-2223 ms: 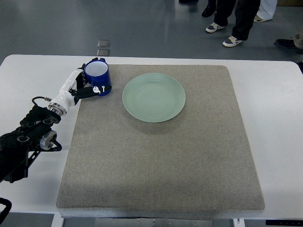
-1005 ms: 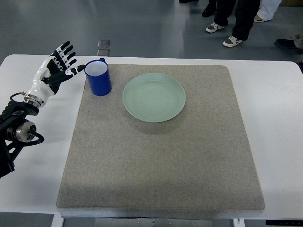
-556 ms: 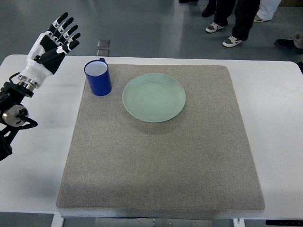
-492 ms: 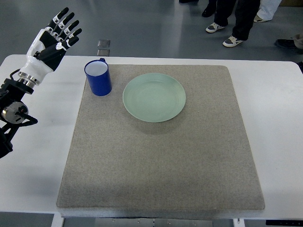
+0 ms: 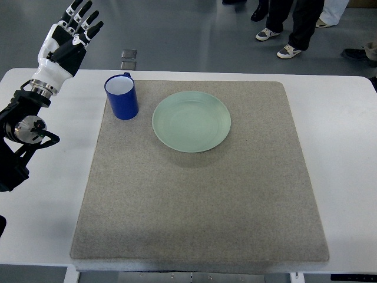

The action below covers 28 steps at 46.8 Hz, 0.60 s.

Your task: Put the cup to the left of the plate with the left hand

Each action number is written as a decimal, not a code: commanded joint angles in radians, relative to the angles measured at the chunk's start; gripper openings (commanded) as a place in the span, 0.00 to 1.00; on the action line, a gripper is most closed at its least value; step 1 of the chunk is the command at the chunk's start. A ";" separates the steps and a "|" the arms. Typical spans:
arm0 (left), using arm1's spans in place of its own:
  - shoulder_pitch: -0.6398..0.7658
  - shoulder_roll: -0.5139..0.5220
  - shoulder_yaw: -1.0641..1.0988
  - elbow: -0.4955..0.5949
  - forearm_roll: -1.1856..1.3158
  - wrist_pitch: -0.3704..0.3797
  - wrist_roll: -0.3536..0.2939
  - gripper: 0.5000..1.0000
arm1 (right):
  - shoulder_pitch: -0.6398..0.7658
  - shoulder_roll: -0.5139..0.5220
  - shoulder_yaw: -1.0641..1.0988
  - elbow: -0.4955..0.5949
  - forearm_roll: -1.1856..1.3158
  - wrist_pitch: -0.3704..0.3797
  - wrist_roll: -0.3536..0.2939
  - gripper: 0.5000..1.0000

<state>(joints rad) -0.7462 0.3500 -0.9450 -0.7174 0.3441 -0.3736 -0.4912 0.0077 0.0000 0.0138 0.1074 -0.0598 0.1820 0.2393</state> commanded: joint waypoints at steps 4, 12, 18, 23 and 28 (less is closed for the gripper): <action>-0.035 -0.016 0.000 -0.002 -0.059 0.045 0.101 0.95 | 0.000 0.000 0.000 0.000 0.000 0.000 0.000 0.86; -0.053 -0.037 0.005 -0.010 -0.148 0.087 0.157 0.95 | 0.000 0.000 0.000 0.000 0.000 0.000 0.000 0.86; -0.058 -0.048 0.000 -0.010 -0.177 0.125 0.158 0.95 | 0.000 0.000 0.000 0.000 0.000 0.000 0.000 0.86; -0.059 -0.048 0.000 -0.010 -0.229 0.113 0.157 0.97 | 0.000 0.000 0.000 0.000 0.000 0.000 0.000 0.86; -0.085 -0.046 0.000 -0.005 -0.232 0.099 0.155 0.98 | 0.000 0.000 0.000 0.000 0.000 0.000 0.000 0.86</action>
<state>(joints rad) -0.8140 0.3022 -0.9447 -0.7266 0.1148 -0.2675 -0.3344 0.0077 0.0000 0.0138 0.1074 -0.0598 0.1826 0.2393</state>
